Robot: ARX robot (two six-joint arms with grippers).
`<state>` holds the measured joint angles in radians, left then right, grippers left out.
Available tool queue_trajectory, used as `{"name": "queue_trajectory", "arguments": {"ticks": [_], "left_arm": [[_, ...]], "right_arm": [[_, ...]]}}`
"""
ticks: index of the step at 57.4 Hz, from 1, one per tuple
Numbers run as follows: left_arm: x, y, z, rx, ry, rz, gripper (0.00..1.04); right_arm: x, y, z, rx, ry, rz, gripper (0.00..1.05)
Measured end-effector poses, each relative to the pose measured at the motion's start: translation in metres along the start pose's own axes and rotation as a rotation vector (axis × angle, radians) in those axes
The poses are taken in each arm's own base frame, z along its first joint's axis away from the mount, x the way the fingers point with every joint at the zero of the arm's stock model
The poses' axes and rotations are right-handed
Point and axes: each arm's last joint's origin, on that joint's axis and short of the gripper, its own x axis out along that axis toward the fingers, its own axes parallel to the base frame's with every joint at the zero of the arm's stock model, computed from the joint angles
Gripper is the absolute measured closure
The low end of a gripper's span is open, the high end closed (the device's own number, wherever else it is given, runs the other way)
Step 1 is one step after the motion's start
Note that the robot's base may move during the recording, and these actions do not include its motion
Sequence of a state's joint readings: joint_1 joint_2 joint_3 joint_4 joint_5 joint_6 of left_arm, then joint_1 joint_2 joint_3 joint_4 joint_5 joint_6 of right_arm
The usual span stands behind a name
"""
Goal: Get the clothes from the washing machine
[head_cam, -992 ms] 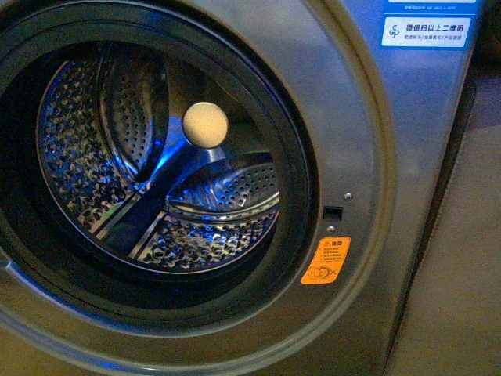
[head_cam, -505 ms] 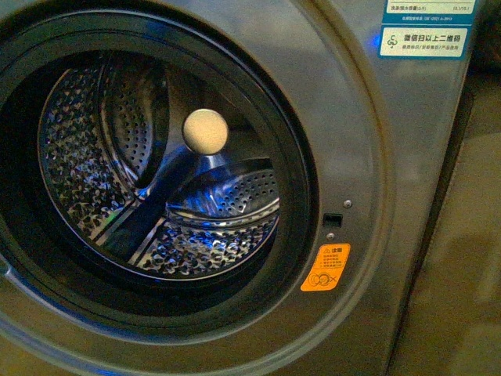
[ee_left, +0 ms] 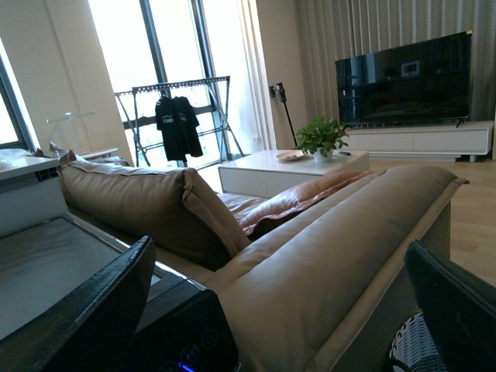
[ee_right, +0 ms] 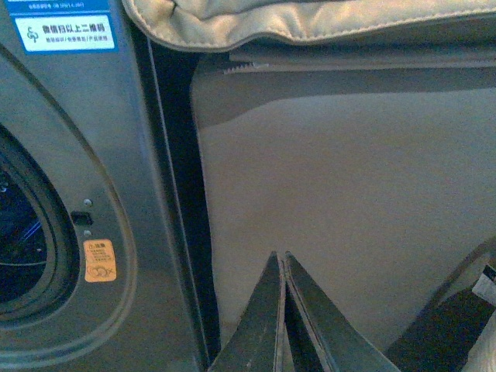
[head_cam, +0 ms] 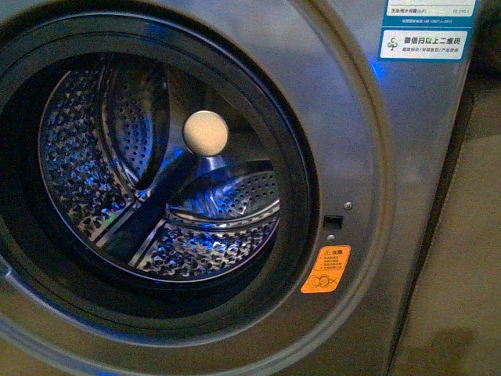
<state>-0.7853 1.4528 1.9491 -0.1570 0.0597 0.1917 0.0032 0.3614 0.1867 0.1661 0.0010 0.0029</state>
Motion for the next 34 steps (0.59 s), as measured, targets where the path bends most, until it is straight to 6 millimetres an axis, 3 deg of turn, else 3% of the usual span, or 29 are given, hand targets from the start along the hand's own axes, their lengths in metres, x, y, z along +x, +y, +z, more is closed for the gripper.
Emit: {"name": "queue_trajectory", "arguments": {"ticks": [9,17,26,34], "left_arm": [[-0.001,0.013,0.001,-0.186,0.354,0.288,0.07],[-0.010,0.033,0.000,-0.205,0.360,0.385,0.07],[-0.035,0.055,0.000,-0.204,0.354,0.499,0.07],[-0.058,0.077,-0.012,-0.191,0.403,0.667,0.07]], "right_arm": [[-0.005,0.000,-0.013,0.000,-0.006,0.001,1.02],[-0.007,0.000,-0.021,0.000,-0.007,0.000,1.02],[-0.010,0.000,-0.026,0.000,-0.010,0.001,1.02],[-0.012,0.000,-0.031,0.000,-0.012,0.001,1.02]]}}
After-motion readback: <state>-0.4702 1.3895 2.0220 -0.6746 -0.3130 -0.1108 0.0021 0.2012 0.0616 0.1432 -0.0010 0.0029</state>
